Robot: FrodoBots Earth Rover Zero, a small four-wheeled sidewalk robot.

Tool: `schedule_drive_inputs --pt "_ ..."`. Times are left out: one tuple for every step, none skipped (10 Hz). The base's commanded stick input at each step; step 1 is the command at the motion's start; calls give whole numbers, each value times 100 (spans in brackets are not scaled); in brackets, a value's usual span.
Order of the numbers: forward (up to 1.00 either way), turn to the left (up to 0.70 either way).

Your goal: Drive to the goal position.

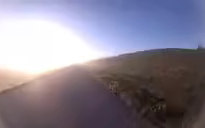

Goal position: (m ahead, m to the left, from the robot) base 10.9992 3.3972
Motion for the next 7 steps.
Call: schedule_drive_inputs --pt "100 0" --pt "100 0" --pt "100 0" --pt "100 0" --pt "100 0" --pt "100 1" --pt "100 2"
